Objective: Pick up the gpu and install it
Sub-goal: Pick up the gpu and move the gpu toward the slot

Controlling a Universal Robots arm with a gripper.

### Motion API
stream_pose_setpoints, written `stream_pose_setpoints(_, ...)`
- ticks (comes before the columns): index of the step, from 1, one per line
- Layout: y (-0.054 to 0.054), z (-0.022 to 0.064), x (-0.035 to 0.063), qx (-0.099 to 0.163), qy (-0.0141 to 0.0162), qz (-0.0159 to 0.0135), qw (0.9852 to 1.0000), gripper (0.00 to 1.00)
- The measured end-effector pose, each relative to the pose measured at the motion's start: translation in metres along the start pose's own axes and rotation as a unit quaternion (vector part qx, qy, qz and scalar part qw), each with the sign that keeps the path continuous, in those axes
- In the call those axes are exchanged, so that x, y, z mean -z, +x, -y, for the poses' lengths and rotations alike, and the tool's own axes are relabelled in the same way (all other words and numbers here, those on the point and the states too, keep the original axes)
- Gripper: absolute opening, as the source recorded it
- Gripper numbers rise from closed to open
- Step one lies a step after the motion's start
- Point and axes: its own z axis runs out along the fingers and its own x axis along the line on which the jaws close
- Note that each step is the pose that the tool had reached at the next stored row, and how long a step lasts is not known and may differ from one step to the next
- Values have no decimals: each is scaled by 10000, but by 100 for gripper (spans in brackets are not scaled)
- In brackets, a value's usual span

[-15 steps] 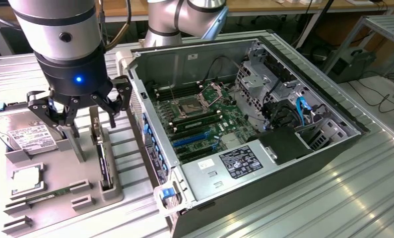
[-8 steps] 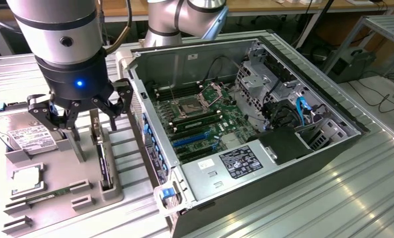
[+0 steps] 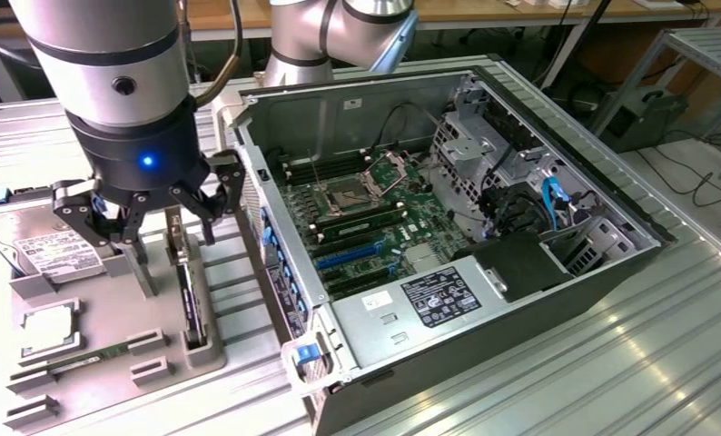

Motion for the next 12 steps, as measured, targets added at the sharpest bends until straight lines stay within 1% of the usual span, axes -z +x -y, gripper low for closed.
stream_pose_setpoints(7, 2, 44, -50, -1, -1, -8, 10000, 66)
stream_pose_setpoints(12, 2, 64, -163, 0, -3, -13, 10000, 66)
